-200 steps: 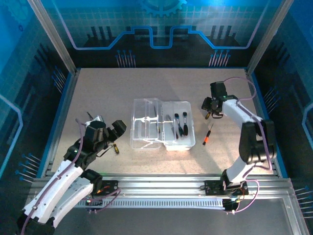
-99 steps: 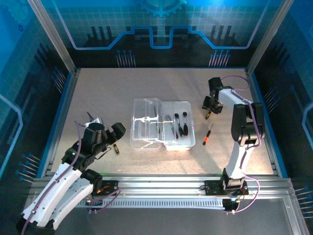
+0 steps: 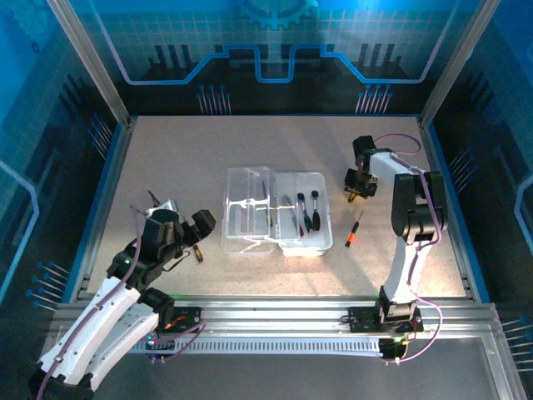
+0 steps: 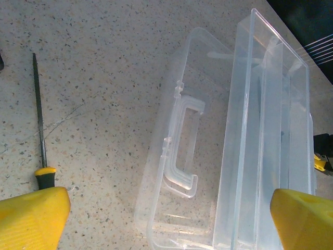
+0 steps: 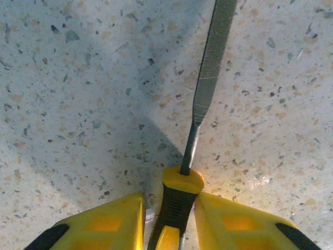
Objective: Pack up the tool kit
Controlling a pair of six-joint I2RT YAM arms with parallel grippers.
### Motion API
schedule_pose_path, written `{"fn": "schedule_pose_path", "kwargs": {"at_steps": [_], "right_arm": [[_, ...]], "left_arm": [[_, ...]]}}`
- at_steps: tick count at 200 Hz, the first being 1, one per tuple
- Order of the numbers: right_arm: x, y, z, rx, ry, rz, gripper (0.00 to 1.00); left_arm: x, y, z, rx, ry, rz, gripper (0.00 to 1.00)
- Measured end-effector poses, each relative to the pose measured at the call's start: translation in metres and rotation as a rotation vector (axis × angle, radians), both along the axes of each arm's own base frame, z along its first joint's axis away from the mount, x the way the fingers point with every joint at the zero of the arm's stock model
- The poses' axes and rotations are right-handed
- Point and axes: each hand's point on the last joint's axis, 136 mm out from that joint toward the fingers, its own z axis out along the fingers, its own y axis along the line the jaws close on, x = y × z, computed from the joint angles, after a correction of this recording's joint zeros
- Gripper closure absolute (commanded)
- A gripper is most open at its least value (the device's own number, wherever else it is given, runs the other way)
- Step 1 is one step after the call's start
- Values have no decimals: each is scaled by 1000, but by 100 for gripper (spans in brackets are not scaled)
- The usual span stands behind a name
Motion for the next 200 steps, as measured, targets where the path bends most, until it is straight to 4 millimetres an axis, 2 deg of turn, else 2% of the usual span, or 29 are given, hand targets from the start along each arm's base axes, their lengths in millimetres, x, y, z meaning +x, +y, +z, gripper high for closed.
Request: {"fn": "schedule_pose_path", "kwargs": {"at_steps": [38, 70, 102, 129, 152, 166, 200], "right_arm": [[-2, 3, 1, 21, -10, 10, 85], [-12, 6, 9, 44, -19, 17, 88], [-15, 11, 29, 71, -86, 26, 89], [-26, 21, 48, 96, -142, 51, 89], [-34, 43, 69, 109, -203, 108, 90], [-40, 62, 84, 119, -244, 163, 90], [-60, 111, 120, 154, -342, 292, 91]], "left_arm": [[-1, 0, -1, 4, 5, -3, 1], [-5, 1, -2, 4, 15, -6, 1], [-8, 2, 2, -3, -2, -7, 1], [-8, 2, 1, -3, -3, -6, 1], [-12, 4, -14, 3, 30, 0, 1], [-14, 5, -23, 5, 52, 6, 1], [-14, 6, -25, -5, 58, 21, 1]]}}
